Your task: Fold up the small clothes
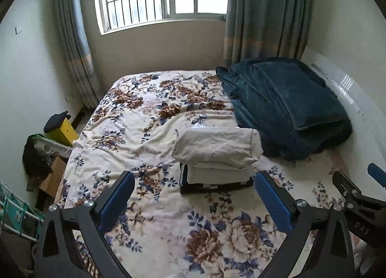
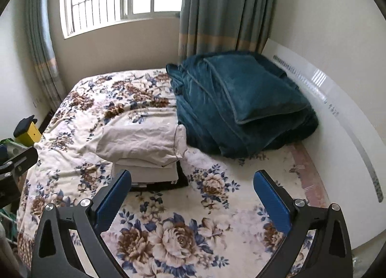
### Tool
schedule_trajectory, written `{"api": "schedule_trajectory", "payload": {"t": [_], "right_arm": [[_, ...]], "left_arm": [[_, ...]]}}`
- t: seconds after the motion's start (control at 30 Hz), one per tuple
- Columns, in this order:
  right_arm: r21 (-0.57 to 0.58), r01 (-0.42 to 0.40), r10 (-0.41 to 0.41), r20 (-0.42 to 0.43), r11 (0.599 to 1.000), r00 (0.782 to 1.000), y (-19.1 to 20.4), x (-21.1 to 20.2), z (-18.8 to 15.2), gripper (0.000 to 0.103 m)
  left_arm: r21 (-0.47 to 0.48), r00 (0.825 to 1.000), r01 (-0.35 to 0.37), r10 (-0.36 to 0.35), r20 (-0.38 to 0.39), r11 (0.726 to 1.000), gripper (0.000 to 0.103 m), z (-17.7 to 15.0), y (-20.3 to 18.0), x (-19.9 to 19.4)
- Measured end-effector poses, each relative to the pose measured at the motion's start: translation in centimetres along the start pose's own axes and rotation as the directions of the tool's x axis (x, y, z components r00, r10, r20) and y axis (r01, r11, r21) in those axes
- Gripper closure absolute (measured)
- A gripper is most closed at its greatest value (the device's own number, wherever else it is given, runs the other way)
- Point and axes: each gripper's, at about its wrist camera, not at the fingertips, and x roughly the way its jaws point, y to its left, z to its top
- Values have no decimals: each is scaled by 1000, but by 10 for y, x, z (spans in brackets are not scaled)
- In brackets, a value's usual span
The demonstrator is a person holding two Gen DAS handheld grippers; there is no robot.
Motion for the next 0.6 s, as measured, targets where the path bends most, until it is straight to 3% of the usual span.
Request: {"api": "schedule_trajectory", "payload": {"t": [0.3,0.6], "right_arm": [[-25,-37,39,93,999,995,-5,-114,-9,0],[-31,-75,79,140,997,987,-7,-182,-16,0]], "left_arm": [[-40,998,-15,18,59,999,1,-17,8,-79],[-48,995,-25,30,99,999,1,-35,14,-125]]}}
